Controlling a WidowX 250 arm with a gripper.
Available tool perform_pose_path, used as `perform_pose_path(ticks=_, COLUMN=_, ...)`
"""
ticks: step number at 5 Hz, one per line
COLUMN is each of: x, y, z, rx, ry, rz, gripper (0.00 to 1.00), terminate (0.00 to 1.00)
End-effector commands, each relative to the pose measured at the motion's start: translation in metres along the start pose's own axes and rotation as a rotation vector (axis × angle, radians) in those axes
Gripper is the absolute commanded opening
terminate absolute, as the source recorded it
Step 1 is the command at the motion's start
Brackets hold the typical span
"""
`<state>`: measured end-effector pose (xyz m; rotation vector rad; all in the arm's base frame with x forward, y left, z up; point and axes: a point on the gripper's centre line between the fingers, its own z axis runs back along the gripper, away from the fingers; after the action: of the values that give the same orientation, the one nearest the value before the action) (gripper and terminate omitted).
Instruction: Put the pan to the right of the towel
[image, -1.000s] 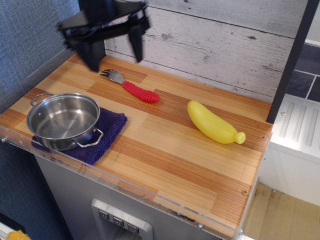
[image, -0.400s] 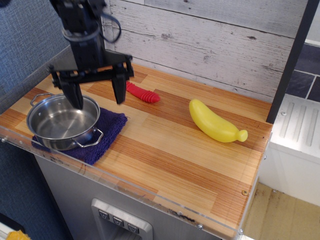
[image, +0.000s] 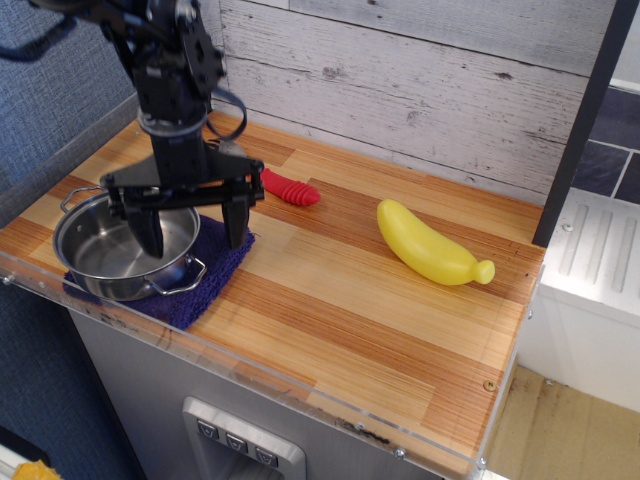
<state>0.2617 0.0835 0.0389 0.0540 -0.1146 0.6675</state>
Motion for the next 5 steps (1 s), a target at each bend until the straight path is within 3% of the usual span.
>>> perform_pose_path(ticks=1, x=0.0034, y=0.0092, z=-0.0051, rx=0.011, ry=-0.018, rz=0.018, gripper=0.0, terminate=0.0)
perform_pose_path(ticks=5, x=0.0043, y=0.0152, z=0.004, rx=-0.016, ry=-0.029, rz=0.053, gripper=0.0, terminate=0.0)
